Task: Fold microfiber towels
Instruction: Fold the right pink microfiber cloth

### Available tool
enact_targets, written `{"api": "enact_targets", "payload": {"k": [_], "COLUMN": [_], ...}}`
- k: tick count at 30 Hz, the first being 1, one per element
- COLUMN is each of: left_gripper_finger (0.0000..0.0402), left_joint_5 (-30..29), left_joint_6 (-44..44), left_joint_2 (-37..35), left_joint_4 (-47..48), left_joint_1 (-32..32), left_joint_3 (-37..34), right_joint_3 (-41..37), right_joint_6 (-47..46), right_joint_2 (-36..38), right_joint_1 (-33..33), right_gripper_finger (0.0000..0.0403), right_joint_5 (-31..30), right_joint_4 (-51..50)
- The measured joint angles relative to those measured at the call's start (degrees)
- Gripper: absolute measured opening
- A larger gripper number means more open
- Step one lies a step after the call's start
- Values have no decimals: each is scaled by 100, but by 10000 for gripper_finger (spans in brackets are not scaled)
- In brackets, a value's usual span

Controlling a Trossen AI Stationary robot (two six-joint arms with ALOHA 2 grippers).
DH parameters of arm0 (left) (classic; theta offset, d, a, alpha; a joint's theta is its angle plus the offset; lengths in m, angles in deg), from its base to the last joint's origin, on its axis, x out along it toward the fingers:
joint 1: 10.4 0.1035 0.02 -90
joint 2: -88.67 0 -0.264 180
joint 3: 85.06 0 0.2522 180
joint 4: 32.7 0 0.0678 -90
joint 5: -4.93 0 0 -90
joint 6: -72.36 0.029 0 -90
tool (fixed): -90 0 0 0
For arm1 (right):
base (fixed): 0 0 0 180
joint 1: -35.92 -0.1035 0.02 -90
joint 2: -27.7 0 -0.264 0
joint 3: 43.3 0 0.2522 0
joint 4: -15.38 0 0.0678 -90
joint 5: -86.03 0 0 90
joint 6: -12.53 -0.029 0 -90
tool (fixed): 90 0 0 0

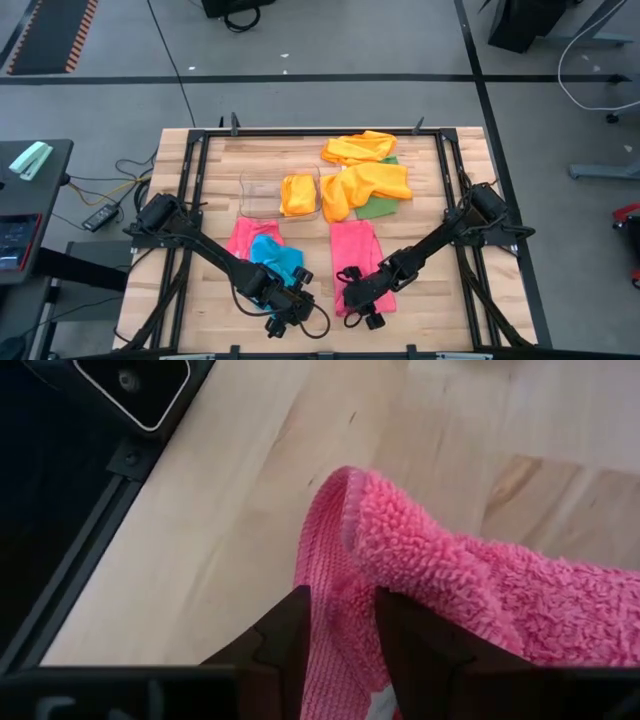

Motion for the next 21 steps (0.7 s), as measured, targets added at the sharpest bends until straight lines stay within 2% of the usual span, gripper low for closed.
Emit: {"api": "enact_targets", "payload": {"k": [7,16,21], "left_gripper_finger": [15,21,13], "left_joint_5": [0,0,0], "left_joint_6": [-2,-2,-4], "left_joint_2": [0,0,0], "left_joint_4": [2,7,7], "left_joint_1": [0,0,0], "left_joint_3": [0,0,0], "right_joint_3": [0,0,1], "right_joint_6": [-293,-369,-331], "right_joint_2": [0,0,0], "right_joint_1": [137,190,190], "right_gripper_finger": [108,46,41], "right_joint_5": [238,369,367], "right_joint_4": [57,52,-38]}}
